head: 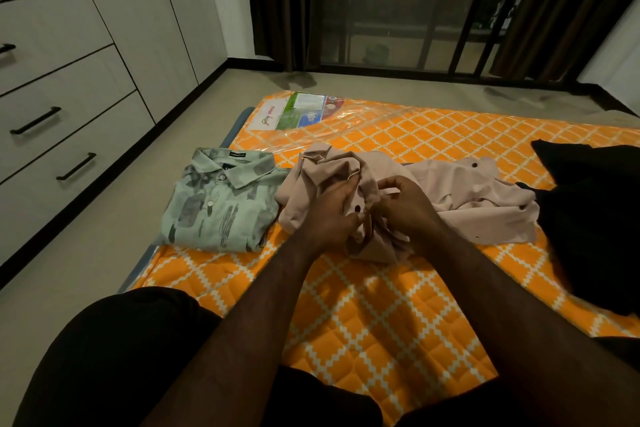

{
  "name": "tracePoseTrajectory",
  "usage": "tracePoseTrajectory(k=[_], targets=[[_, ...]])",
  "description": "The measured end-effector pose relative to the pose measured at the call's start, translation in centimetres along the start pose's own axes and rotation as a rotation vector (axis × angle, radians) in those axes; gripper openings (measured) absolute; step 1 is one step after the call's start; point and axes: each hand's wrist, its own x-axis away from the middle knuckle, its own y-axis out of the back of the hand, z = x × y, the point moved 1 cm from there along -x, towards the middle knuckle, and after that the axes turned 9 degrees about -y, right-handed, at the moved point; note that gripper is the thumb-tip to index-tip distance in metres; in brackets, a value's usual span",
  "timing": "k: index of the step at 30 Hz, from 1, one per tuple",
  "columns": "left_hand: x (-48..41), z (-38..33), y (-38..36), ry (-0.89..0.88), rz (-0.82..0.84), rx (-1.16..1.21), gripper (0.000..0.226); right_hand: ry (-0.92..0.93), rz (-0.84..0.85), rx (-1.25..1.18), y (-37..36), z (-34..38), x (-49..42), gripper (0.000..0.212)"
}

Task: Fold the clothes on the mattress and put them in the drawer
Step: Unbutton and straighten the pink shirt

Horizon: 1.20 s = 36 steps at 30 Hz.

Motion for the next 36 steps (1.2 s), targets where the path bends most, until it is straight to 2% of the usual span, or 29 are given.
tracePoseTrajectory(k=[4,6,12,15,18,25,27,30,36], targets=[[-0.1,0.4,0.0,-0.023,-0.032,0.049,0.086,0.09,-0.074,0.141,0.3,0.0,0.4,0.028],[0.0,0.2,-0.1,-0.043,-0.07,0.081,0.082,0.118,-0.12,0.169,0.4,-0.1,0.4,0.025],[0.3,-0.7,-0.1,0.015,-0.223,0.14,0.028,0.27,-0.266,0.239,0.9,0.3,0.9,0.024],[0.2,-0.5,0.0,0.056,-0.281,0.125,0.012,0.321,-0.29,0.256,0.9,0.4,1.2,0.024],[0.1,0.0,-0.1,0.071,-0.275,0.113,0.016,0.362,-0.297,0.283,0.8,0.3,1.4,0.023],[-0.2,0.6,-0.8,0.158,-0.302,0.434,0.022,0.49,-0.273,0.344,0.1,-0.1,1.8,0.038],[-0.2,0.7,-1.0,0.152,-0.29,0.473,0.024,0.495,-0.275,0.338,0.2,-0.2,1.7,0.035],[-0.2,1.0,-1.0,0.127,-0.265,0.507,0.025,0.494,-0.264,0.333,0.5,-0.3,1.6,0.025],[-0.3,1.4,-1.0,0.144,-0.323,0.433,0.028,0.514,-0.206,0.349,0.6,0.0,1.6,0.021]])
